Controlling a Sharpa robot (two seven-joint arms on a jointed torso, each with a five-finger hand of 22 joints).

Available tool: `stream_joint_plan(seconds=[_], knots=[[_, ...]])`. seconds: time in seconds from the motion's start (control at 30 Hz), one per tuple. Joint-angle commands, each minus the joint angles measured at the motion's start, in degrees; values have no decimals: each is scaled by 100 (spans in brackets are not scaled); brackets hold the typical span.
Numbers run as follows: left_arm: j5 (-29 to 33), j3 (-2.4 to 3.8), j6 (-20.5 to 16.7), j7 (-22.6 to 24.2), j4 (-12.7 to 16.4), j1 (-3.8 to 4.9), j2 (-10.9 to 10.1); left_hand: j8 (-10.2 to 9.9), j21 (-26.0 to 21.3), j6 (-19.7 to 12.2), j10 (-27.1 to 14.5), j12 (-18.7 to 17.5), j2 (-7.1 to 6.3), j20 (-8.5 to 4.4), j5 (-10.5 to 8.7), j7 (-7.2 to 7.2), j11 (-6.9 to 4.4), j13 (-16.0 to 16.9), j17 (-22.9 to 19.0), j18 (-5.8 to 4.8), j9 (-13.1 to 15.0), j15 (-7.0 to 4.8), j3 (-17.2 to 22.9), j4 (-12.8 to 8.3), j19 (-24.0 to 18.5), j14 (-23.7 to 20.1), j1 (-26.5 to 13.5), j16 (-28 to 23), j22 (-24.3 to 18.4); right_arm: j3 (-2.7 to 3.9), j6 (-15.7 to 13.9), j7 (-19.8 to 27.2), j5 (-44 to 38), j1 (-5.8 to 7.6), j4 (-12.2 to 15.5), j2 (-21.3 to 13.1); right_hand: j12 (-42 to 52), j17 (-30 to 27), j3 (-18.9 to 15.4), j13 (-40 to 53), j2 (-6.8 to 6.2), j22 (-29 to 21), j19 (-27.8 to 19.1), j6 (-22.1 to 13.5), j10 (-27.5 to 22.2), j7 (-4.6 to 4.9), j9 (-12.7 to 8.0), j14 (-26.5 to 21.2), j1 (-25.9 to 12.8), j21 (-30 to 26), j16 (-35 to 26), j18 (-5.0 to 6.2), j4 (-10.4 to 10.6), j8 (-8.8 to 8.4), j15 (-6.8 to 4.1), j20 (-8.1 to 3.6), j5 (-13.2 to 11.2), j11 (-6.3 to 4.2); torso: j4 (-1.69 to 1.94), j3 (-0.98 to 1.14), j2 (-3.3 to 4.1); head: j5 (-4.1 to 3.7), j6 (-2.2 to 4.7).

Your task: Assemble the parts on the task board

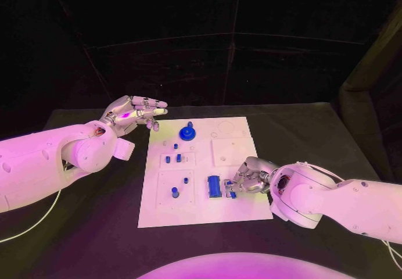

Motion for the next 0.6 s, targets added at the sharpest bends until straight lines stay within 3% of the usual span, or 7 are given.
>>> stream_joint_plan(seconds=[0.03, 0.23, 0.4, 0.6], knots=[[20, 4, 71, 22, 13, 9, -3, 19, -36, -1, -21, 22, 43, 2, 4, 19, -3, -7, -6, 79, -7, -7, -41, -1, -31, -29, 15, -12, -7, 1, -89, -5, -97, 3, -11, 35, -24, 644, 15, -14, 44, 32, 84, 41, 15, 5, 8, 421, 4, 39, 33, -83, 19, 32, -41, -39, 38, -13, -1, -2, -3, 2, 3], [20, 4, 72, 20, 13, 9, -4, 19, -36, -1, -21, 22, 43, 2, 4, 19, -3, -7, -6, 79, -7, -7, -41, -1, -31, -29, 15, -12, -7, 1, -72, -61, -189, 3, -62, 77, -48, 651, -32, -33, 28, 41, 89, 64, 30, 0, 31, 422, -60, 45, 37, -86, 50, 48, -51, -53, -22, -20, 0, -2, -2, 5, 5], [20, 4, 73, 15, 13, 9, -6, 19, -36, -1, -21, 22, 43, 2, 4, 19, -3, -7, -6, 79, -7, -7, -41, -1, -31, -29, 15, -12, -7, 1, -51, -83, -227, 4, -86, 99, -101, 650, -246, -71, -37, 36, 88, 74, 45, 8, 67, 421, -308, 40, 35, -86, 191, 59, -47, -59, -349, -11, -2, -2, -4, 13, 6], [20, 4, 79, 6, 16, 9, -8, 19, -36, -1, -21, 22, 43, 2, 4, 19, -3, -7, -6, 79, -7, -7, -41, -1, -31, -29, 15, -12, -7, 1, -56, -90, -294, 4, -93, 105, -128, 651, -694, -79, -11, 36, 87, 67, 66, -3, 133, 421, -536, 35, 33, -85, 410, 69, -52, -62, -1231, -21, -5, -2, -3, 15, 3]])
